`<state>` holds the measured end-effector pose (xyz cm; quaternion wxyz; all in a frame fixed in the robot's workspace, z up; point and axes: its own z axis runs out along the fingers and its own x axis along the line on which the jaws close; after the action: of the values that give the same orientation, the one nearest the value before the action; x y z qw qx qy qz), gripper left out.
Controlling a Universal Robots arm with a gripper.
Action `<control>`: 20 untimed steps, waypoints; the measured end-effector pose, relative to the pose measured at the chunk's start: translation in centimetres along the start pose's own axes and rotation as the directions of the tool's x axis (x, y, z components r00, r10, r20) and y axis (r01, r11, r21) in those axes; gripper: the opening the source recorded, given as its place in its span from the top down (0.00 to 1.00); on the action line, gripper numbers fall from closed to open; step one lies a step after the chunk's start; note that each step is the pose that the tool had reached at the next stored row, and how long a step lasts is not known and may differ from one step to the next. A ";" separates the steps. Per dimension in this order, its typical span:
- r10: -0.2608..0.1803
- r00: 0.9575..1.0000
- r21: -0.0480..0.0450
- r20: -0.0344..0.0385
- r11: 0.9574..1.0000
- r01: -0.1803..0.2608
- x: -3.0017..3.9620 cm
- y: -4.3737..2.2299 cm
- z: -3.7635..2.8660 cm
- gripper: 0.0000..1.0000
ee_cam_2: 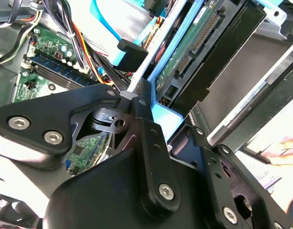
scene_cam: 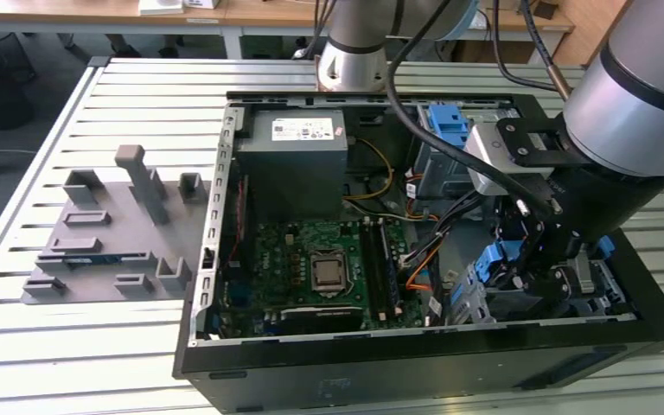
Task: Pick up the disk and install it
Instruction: 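Insert the disk into the insertion slot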
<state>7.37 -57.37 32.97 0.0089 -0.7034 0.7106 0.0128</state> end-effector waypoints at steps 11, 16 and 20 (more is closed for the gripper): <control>0.000 1.000 0.000 0.000 1.000 0.000 0.00 0.00 0.00 0.64; 0.000 1.000 -0.001 0.000 1.000 0.000 0.00 0.00 0.00 0.64; 0.000 1.000 -0.001 0.000 1.000 0.000 0.00 0.00 0.00 0.64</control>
<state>7.37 -57.37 32.97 0.0086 -0.7035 0.7106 0.0131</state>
